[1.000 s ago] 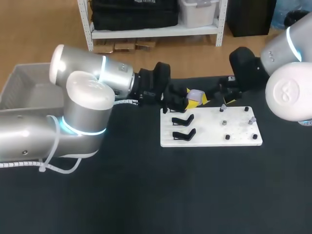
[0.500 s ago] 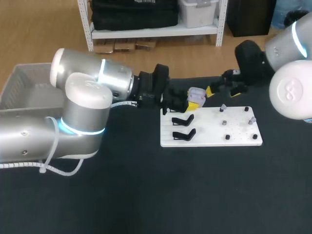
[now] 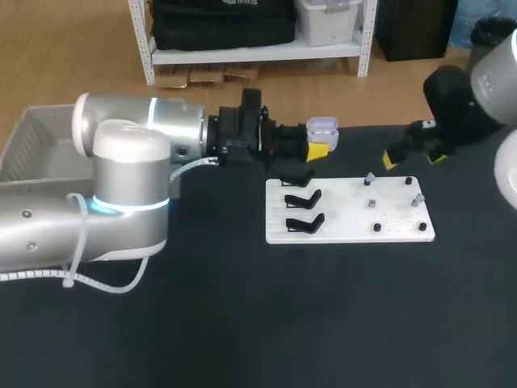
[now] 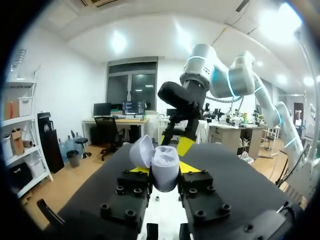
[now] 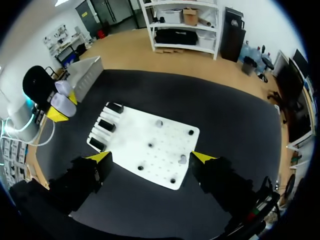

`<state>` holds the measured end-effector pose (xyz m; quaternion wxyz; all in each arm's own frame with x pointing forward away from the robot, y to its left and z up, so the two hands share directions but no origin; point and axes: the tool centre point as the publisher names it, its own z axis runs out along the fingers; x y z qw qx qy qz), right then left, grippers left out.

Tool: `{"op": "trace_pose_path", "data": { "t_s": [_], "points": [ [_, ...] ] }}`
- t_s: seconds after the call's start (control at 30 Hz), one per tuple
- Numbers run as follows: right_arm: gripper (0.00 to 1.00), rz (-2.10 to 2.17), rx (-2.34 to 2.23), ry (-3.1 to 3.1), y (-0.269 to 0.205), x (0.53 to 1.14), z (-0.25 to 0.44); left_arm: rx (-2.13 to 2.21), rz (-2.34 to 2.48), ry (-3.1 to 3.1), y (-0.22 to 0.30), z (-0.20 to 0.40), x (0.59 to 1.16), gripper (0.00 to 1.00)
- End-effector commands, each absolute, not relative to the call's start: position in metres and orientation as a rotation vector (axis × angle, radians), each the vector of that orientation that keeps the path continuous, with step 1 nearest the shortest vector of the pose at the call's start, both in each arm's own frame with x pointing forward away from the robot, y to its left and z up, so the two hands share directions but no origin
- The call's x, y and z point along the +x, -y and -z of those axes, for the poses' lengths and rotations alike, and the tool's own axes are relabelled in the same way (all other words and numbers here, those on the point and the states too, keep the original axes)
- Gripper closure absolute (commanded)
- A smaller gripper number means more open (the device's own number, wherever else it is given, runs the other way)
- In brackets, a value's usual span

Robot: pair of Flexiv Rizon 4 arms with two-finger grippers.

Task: Pick up each earbud case from the left stands, insert the matching earbuds, close the lid, and place the case in the box.

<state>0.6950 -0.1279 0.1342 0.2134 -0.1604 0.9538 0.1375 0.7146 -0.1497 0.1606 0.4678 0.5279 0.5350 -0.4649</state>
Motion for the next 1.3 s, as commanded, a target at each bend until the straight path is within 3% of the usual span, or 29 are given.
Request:
{"op": "trace_pose_path", "data": {
  "t_s": [0.03, 0.13, 0.53, 1.3],
  "points": [
    [0.00, -0.252, -0.422, -2.654, 0.134, 0.687, -0.130, 1.292, 1.131, -1.300, 0.158, -0.164, 0.714, 1.00],
    [0.00, -0.103, -0.385, -2.723, 0.140, 0.684, -0.123, 1.296, 1.129, -1.297, 0.163, -0.168, 0.714, 1.00],
    [0.00, -0.103, -0.385, -2.723, 0.140, 0.684, -0.123, 1.298, 1.130, -1.295, 0.173, -0.175, 0.718, 1.00],
    [0.00, -0.123, -0.444, -2.855, 0.150, 0.676, -0.063, 1.291, 1.115, -1.268, 0.167, -0.180, 0.715, 1.00]
  ]
}}
